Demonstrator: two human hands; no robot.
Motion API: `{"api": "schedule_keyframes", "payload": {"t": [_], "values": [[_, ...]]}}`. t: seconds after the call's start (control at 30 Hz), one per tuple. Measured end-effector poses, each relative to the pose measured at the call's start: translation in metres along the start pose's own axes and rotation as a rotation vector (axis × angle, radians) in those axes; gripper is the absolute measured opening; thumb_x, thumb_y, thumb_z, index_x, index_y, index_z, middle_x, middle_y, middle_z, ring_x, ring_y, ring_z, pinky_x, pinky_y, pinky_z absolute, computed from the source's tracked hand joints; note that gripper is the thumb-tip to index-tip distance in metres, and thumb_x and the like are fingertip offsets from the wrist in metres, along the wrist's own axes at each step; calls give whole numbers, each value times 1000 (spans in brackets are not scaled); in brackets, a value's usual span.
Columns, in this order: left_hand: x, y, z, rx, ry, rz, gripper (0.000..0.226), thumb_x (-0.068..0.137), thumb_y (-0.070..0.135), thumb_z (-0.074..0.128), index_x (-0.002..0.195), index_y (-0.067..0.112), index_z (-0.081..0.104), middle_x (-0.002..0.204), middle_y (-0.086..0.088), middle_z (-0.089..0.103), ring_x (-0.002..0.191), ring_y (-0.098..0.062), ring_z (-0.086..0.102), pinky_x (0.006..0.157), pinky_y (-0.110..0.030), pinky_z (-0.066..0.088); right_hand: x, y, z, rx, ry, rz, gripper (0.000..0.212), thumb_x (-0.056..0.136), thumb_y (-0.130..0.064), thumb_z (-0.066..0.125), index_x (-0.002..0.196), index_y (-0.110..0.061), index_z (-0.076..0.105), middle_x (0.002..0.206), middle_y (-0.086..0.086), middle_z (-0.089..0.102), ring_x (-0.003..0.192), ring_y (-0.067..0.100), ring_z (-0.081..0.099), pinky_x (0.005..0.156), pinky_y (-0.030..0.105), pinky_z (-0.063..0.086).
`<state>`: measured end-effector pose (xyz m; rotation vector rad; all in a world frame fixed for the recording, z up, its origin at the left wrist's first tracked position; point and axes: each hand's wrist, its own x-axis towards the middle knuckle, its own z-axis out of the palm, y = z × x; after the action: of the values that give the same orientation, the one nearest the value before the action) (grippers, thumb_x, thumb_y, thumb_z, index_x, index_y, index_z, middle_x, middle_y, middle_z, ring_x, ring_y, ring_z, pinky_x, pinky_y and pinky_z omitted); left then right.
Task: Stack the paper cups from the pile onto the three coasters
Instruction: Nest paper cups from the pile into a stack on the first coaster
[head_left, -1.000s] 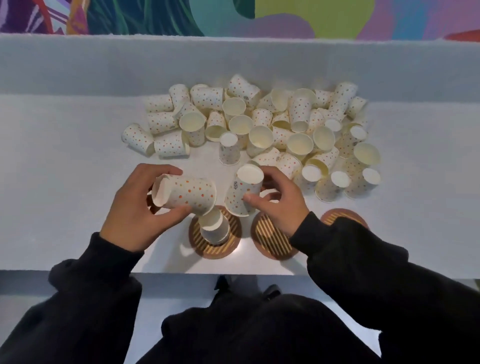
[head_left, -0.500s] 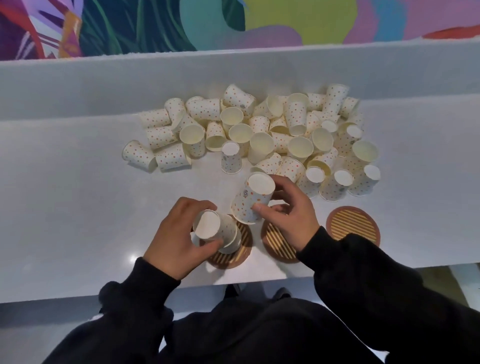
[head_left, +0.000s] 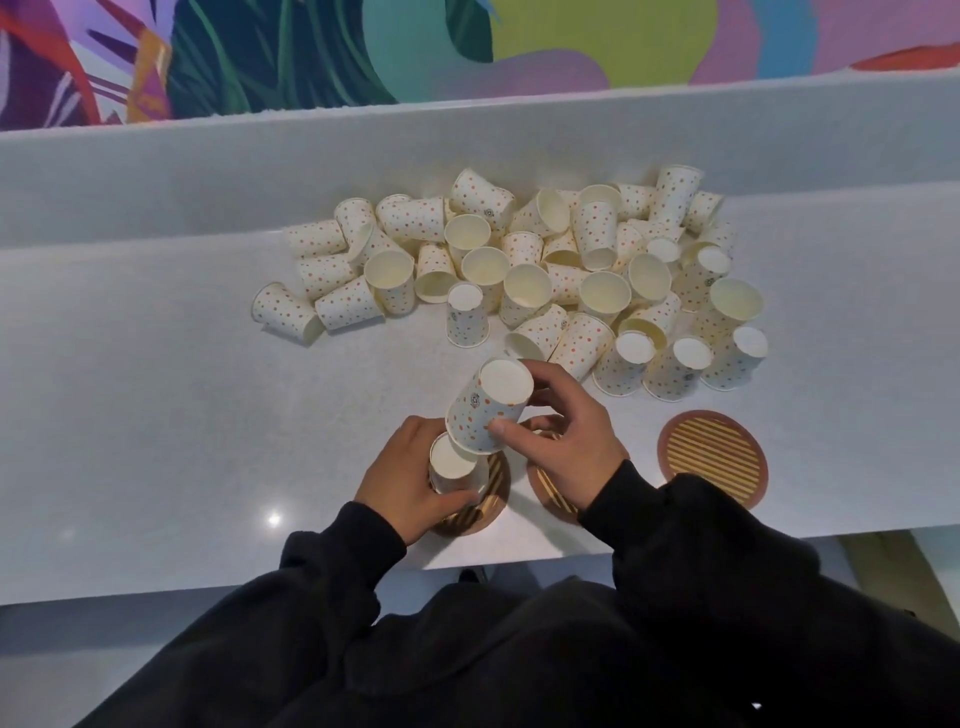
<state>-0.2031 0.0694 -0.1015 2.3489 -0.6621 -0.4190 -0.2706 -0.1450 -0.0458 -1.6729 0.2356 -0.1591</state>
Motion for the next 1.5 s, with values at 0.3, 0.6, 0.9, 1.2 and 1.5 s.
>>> {"api": "schedule_keyframes", "payload": {"t": [0.3, 0.6, 0.9, 1.2, 1.5], "values": [[1, -29, 23, -1, -109, -133, 82, 59, 61, 82, 128, 37, 46, 122, 14, 56, 109, -8, 58, 95, -35, 55, -2, 10, 13, -194, -148, -103, 57, 83, -32, 86, 134, -31, 59, 127, -15, 64, 116, 10, 62, 92, 27, 55], [1, -39, 26, -62, -111, -161, 83, 61, 52, 87, 132, 35, 47, 125, 12, 58, 112, -9, 58, 97, -33, 51, 5, 40, 24, -355, -265, -89, 63, 82, -47, 82, 137, -32, 58, 127, -13, 62, 114, 5, 59, 98, 33, 52], [0, -31, 24, -117, -85, -125, 85, 66, 42, 92, 131, 50, 38, 124, 24, 50, 115, -1, 51, 94, -14, 39, 6, 61, 23, -434, -311, -91, 64, 82, -52, 80, 138, -36, 56, 129, -13, 62, 118, 3, 56, 104, 34, 50], [-5, -29, 24, -117, -31, -129, 80, 69, 48, 90, 132, 47, 41, 125, 21, 53, 115, -3, 52, 99, -22, 43, 10, 82, 23, -469, -400, 66, 76, 78, -39, 87, 144, -40, 48, 141, -12, 58, 127, 5, 53, 110, 28, 44], [-7, -27, 23, -97, -44, -179, 74, 74, 34, 90, 137, 29, 52, 123, 14, 54, 112, -9, 53, 98, -23, 41, 14, 98, 31, -590, -425, 112, 79, 81, -41, 83, 150, -41, 45, 144, -10, 60, 132, 14, 51, 113, 37, 40]]}}
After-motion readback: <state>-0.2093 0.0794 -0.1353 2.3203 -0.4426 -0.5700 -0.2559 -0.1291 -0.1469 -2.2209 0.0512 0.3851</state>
